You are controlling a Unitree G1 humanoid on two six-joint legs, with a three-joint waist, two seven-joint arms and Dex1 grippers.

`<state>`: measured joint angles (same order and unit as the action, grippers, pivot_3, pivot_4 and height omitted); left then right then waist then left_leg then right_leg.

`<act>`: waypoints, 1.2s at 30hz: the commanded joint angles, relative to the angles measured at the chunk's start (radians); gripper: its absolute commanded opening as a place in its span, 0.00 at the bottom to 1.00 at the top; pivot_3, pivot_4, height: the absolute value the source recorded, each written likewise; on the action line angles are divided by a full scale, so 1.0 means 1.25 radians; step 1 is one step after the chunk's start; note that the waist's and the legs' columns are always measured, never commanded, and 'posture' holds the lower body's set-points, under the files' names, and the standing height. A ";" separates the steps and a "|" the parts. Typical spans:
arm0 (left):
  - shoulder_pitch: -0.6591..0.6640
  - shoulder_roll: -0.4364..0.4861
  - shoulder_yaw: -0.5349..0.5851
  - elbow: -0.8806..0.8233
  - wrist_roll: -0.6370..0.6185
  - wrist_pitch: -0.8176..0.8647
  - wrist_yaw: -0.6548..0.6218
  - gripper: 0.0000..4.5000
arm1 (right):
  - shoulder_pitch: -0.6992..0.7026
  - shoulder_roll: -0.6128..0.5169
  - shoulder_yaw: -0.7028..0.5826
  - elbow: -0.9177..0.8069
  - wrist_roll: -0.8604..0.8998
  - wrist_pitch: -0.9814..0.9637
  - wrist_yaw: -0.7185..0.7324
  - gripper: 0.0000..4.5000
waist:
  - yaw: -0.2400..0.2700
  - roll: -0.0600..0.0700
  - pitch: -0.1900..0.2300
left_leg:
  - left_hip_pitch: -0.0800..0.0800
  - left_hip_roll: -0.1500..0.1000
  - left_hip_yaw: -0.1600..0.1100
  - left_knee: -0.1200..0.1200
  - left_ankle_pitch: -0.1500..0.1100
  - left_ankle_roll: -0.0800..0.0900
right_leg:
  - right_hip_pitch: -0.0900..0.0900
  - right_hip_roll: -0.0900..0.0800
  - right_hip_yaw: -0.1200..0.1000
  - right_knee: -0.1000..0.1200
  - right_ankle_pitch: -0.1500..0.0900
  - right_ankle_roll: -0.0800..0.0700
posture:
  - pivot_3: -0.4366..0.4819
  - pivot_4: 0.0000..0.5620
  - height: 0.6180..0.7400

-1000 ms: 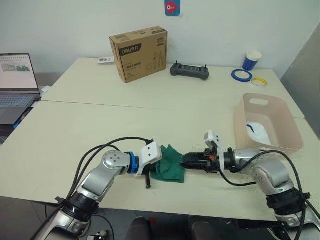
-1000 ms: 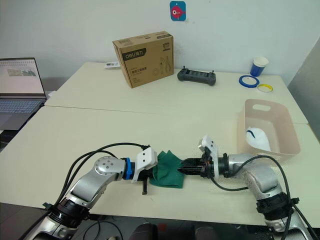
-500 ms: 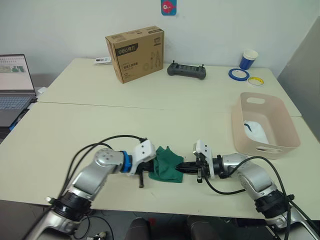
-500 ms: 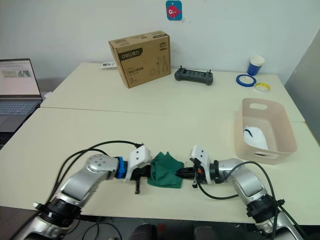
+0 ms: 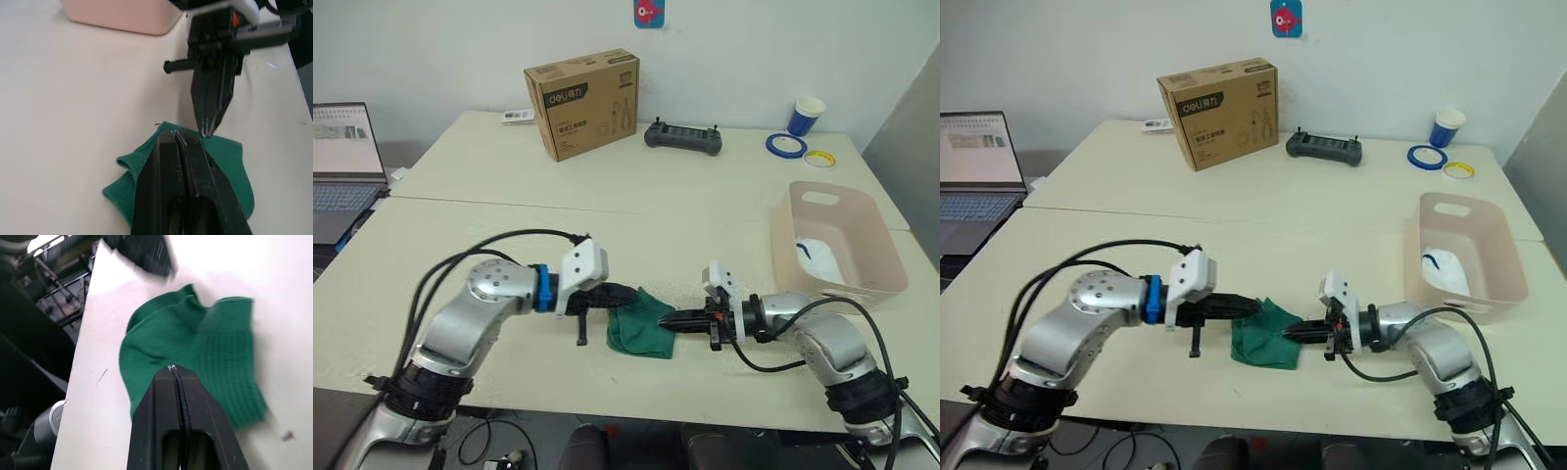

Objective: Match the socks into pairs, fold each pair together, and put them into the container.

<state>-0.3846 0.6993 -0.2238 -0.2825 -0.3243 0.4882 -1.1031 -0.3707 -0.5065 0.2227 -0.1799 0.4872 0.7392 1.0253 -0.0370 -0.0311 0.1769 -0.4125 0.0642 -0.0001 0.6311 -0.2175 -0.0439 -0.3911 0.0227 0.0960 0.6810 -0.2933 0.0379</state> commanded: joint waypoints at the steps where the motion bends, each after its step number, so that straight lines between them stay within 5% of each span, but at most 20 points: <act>1: 0.035 0.012 -0.045 0.032 0.076 -0.055 0.017 0.00 | -0.008 -0.009 -0.069 -0.053 0.067 0.089 -0.038 0.04 | -0.001 0.000 0.000 | 0.000 0.000 0.000 0.000 0.000 0.000 | 0.000 0.000 0.000 0.000 0.000 0.000 | 0.48 0.27 1.00; 4: 0.067 0.019 -0.052 0.081 0.118 -0.110 0.027 0.00 | 0.007 -0.027 -0.112 -0.099 0.136 0.215 -0.074 0.19 | 0.000 0.000 0.000 | 0.000 0.000 0.000 0.000 0.000 0.000 | 0.000 0.000 0.000 0.000 0.000 0.000 | 0.48 0.27 1.00; 11: 0.099 0.005 -0.042 0.139 0.130 -0.142 0.042 0.00 | 0.004 -0.017 -0.140 -0.108 0.192 0.439 -0.200 0.74 | 0.001 0.000 0.000 | 0.001 0.000 0.001 0.000 0.000 0.000 | 0.000 -0.001 0.001 0.000 0.000 0.000 | 0.48 0.27 1.00; 23: 0.115 0.006 -0.033 0.121 0.131 -0.141 0.051 0.00 | -0.084 0.221 -0.204 0.033 0.217 0.608 -0.352 0.74 | -0.015 0.000 -0.001 | 0.003 0.000 0.001 0.000 0.000 0.000 | 0.001 -0.001 0.001 0.001 0.001 0.000 | 0.48 0.27 1.00; 33: 0.121 0.008 -0.020 0.091 0.116 -0.114 0.065 0.00 | -0.106 0.293 -0.240 0.084 0.206 0.600 -0.394 0.74 | -0.018 0.000 -0.001 | 0.002 0.000 0.001 -0.001 0.000 0.000 | 0.001 -0.001 0.001 0.000 0.000 0.000 | 0.48 0.27 1.00; 36: 0.118 0.012 -0.020 0.092 0.121 -0.119 0.060 0.00 | -0.104 0.280 -0.228 0.089 0.199 0.577 -0.388 0.60 | -0.018 0.000 -0.001 | 0.002 0.000 0.001 -0.001 0.000 0.000 | 0.001 -0.001 0.001 0.000 0.000 0.000 | 0.48 0.27 1.00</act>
<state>-0.2454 0.6997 -0.2578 -0.1697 -0.1905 0.3289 -1.0338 -0.4885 -0.1501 -0.0556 -0.0537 0.7258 1.4847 0.5306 -0.0601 -0.0308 0.1756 -0.4099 0.0641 0.0012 0.6298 -0.2175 -0.0438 -0.3901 0.0219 0.0970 0.6811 -0.2930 0.0377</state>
